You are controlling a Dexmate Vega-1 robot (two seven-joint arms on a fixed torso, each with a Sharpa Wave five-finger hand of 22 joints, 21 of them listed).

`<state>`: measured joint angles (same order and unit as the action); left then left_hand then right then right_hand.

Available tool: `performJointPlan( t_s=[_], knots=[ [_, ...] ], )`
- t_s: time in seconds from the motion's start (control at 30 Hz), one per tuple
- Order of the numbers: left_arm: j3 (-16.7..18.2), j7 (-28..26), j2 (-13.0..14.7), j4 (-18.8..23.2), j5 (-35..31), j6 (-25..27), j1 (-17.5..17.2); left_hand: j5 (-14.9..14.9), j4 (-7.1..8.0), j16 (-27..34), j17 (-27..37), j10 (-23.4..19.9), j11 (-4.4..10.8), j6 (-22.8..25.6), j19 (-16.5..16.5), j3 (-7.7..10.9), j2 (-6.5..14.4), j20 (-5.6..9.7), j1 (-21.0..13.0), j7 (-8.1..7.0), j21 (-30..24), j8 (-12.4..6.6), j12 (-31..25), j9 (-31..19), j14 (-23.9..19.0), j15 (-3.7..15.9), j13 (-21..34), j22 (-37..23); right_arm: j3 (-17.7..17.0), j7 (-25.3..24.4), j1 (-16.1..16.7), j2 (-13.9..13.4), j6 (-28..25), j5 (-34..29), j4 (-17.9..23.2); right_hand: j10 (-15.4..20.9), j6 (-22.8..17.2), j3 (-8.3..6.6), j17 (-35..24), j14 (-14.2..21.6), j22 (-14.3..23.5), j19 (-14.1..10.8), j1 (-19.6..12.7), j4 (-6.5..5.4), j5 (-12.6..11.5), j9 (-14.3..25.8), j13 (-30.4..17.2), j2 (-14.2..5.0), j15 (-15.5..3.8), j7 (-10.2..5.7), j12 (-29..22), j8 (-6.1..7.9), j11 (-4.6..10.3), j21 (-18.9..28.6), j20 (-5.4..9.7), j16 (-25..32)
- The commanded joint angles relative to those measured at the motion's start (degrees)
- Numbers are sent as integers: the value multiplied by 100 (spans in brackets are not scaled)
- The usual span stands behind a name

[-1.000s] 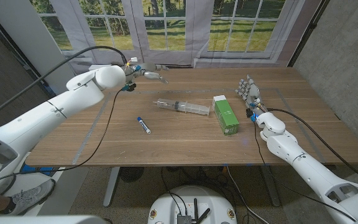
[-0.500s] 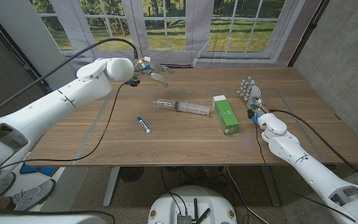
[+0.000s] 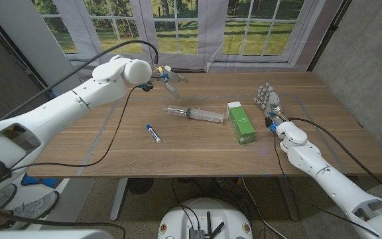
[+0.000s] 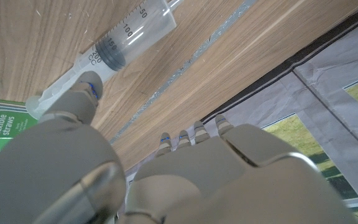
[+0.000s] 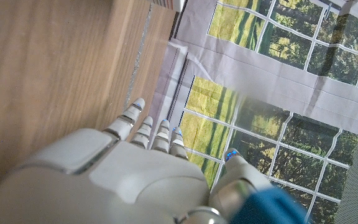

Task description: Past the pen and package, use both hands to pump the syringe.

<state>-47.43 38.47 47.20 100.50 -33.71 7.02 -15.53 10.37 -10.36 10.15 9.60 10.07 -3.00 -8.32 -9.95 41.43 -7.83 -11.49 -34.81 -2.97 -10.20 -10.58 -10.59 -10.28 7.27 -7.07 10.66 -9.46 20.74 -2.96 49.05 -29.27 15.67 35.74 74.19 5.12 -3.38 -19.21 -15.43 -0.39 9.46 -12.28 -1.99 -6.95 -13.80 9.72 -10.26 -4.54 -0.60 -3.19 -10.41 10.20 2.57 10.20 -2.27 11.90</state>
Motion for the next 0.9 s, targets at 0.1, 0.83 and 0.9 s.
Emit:
performJointPlan(
  t_s=[0.1,0.83,0.9],
  knots=[
    [-172,120,-321,-388,-444,-509,31,-2,-5,49,12,64,-127,-120,-194,-27,-9,-49,-138,-87,-23,-14,-39,-10,-148,-160,-4,-20,-24,-9,33,-31,-27,24,48,-1,-9,2,3,-15,19,-24,33,2,-17,21,-15,-62,19,-39,-18,32,11,45,-116,4],
    [-237,-240,-557,-485,-1116,-392,-285,-15,-12,62,-1,-846,22,539,480,-192,-109,-46,-574,241,-114,-315,-200,-12,-941,203,-32,-14,-45,-9,62,-77,-93,57,105,-22,9,4,20,-34,21,-43,46,-1,-16,21,-15,-57,28,-89,-21,30,52,58,-299,11],
    [-262,-230,-601,-547,-1110,-411,-270,-21,-11,56,-2,-955,41,616,507,-215,-121,-52,-608,295,-99,-335,-216,-11,-964,225,-34,-11,-45,-3,46,-78,-94,54,93,-25,14,4,20,-34,21,-44,48,-2,-16,21,-16,-58,36,-90,-21,29,53,58,-305,12]
  ],
)
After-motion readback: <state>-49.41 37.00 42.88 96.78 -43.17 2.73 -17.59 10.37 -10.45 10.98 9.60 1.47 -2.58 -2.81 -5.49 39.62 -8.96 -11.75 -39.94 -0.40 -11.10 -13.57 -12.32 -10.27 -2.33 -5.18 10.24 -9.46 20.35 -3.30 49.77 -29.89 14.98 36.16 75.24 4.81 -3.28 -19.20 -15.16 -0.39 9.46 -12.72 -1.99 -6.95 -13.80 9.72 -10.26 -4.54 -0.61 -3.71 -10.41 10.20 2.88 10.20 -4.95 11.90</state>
